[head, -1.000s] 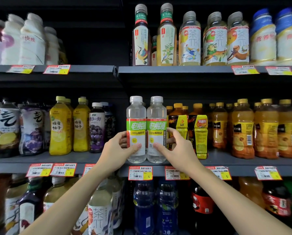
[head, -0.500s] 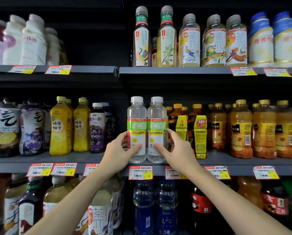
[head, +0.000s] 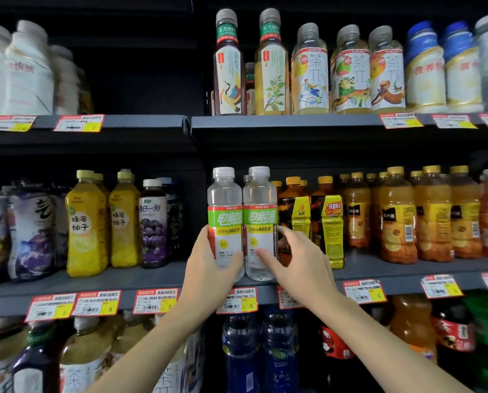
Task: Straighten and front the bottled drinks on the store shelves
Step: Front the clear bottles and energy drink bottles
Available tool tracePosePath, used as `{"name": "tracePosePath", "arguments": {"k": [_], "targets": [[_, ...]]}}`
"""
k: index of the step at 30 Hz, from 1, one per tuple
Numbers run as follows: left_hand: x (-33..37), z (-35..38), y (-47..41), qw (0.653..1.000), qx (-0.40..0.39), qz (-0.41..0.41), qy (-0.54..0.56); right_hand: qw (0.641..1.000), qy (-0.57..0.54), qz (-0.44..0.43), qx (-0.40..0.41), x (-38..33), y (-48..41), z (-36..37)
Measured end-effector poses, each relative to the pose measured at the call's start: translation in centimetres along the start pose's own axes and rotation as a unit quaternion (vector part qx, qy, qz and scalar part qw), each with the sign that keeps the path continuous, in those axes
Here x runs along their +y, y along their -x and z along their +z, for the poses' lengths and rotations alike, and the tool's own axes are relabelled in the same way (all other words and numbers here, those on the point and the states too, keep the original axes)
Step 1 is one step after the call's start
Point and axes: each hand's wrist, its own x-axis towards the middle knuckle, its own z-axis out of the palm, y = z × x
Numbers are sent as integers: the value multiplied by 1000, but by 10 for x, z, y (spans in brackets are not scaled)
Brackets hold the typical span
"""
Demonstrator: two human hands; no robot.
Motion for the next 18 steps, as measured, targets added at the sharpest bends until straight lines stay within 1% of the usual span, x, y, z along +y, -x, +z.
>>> {"name": "tracePosePath", "arguments": {"k": [1,2,3,4,6,7,8,9,11,12,13,16,18], "targets": [[2,1,2,1000,4,-9,2,1000,-15,-2,12,0,3,-1],[2,4,4,999,20,-16,-19,999,-30,-5,23,1,6,-2],[5,5,6,996,54,-16,-62,998,-46,-10,37,5,9,-4],[8,7,9,989,98,3,-107,996,-61,-16,60,11,11,-6],[19,16,15,965,191,112,-138,989,-79,-18,120,30,11,-15],[27,23,18,955,212,166,-125,986,-80,-11,144,43,8,-21],[34,35,23,950,209,209,-100,984,-77,1,158,56,5,-28],[42,48,27,950,188,239,-74,984,-72,13,164,70,2,-34],[58,78,33,958,118,258,-48,986,-58,37,152,95,-3,-41],[65,92,35,963,92,248,-56,988,-56,48,137,104,-7,-42],[70,106,36,968,83,227,-76,990,-59,59,118,112,-10,-43],[80,135,29,977,97,122,-145,992,-77,91,51,125,-20,-42],[83,145,24,977,98,48,-184,992,-70,105,-13,128,-25,-41]]}}
